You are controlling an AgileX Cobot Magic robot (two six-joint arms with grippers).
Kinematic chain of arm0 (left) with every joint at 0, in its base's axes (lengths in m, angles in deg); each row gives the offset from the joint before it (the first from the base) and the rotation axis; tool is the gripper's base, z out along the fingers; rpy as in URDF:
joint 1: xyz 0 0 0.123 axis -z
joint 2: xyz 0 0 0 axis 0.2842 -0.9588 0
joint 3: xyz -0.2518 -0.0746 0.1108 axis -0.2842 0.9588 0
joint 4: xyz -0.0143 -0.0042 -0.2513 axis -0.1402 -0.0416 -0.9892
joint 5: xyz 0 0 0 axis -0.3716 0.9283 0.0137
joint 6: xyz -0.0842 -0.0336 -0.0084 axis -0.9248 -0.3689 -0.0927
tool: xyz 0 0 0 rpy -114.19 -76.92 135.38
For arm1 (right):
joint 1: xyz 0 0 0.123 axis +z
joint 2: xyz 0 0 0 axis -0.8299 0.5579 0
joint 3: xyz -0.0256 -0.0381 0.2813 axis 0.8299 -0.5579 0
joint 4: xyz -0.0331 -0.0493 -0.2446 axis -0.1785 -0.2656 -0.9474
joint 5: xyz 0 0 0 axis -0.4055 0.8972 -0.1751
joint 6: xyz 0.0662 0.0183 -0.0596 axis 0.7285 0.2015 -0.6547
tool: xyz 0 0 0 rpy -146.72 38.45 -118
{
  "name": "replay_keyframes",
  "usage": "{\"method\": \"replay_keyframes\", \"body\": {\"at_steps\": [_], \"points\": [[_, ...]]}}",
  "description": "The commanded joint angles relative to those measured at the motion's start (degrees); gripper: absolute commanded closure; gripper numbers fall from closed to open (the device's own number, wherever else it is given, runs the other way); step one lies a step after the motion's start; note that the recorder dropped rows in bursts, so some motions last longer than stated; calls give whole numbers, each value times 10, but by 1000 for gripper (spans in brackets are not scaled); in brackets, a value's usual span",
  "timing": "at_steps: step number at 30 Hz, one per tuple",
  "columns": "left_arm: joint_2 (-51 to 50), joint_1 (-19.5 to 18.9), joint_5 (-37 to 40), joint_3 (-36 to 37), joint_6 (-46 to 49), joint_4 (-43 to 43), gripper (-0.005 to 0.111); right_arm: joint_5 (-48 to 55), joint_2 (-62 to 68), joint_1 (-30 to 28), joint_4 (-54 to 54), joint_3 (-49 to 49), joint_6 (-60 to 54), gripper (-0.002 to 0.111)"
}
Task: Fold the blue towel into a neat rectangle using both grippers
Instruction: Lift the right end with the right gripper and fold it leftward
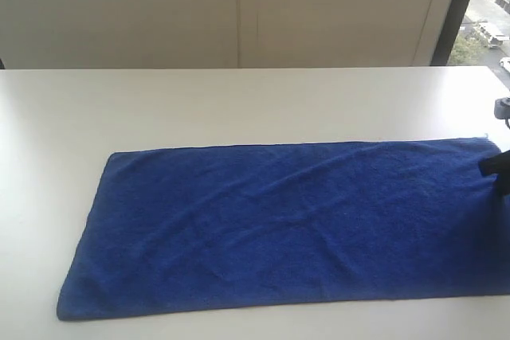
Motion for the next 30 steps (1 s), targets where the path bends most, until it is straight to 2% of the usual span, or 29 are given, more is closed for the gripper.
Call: {"method": "replay_keyframes", "body": {"at_steps": [1, 7, 11, 17, 30], "points": [[1, 5, -5, 2, -1, 3, 107, 8, 25, -5, -8, -3, 3, 76], [1, 5, -5, 2, -1, 3, 107, 24, 9, -5, -8, -3, 6, 108], [1, 5, -6, 2, -1, 3, 107, 36, -33, -1, -5, -3, 19, 108], [5, 5, -7, 2, -1, 3, 107, 62, -88, 49, 0, -3, 31, 108], [5, 5, -7, 2, -1, 3, 107, 73, -107, 311, 131, 27, 33, 108]]}}
